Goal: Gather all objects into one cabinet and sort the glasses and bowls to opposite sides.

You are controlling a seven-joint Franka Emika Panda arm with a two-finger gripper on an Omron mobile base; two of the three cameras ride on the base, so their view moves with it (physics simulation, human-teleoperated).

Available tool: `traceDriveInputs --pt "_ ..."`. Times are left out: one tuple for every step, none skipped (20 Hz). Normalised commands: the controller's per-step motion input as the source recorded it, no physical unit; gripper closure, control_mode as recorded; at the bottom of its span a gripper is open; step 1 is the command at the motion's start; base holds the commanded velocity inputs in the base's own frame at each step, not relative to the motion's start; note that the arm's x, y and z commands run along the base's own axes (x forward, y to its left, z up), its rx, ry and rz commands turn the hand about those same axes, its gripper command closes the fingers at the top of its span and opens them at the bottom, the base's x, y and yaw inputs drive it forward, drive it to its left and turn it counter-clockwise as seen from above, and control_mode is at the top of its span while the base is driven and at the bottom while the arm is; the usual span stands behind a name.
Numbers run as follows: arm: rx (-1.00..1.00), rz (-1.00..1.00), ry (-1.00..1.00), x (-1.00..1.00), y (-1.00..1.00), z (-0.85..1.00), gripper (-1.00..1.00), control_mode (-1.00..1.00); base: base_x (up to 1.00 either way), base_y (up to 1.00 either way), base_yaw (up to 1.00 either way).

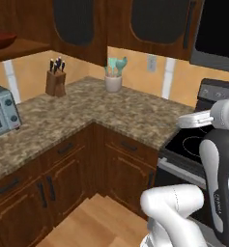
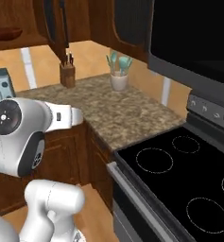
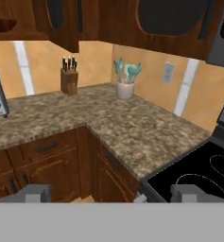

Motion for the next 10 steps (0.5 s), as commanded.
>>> traceDriveInputs --pt "0.00 0.00 0.00 0.00 0.00 0.00 -1.00 1.00 -0.16 -0.61 -0.70" --pt "0.00 0.00 0.00 0.00 0.00 0.00 -1.00 1.00 -0.24 -0.66 -0.65" --pt "0.00 0.00 0.00 0.00 0.00 0.00 -1.00 1.00 -0.29 -0.76 -0.61" --pt "0.00 0.00 0.00 0.00 0.00 0.00 -1.00 1.00 -0.35 -0.81 -0.57" --pt "0.00 0.00 0.00 0.00 0.00 0.00 -1.00 1.00 -0.36 -0.81 -0.57" --pt "0.00 0.00 0.00 0.00 0.00 0.00 -1.00 1.00 -0.39 -0.84 -0.55" --pt "0.00 0.00 0.00 0.00 0.00 0.00 -1.00 1.00 -0.41 -0.85 -0.56" --pt "0.00 0.00 0.00 0.00 0.00 0.00 -1.00 1.00 -0.40 -0.84 -0.56" --pt "0.00 0.00 0.00 0.00 0.00 0.00 -1.00 1.00 -0.41 -0.85 -0.56" --pt "0.00 0.00 0.00 0.00 0.00 0.00 -1.00 1.00 -0.45 -0.84 -0.56"
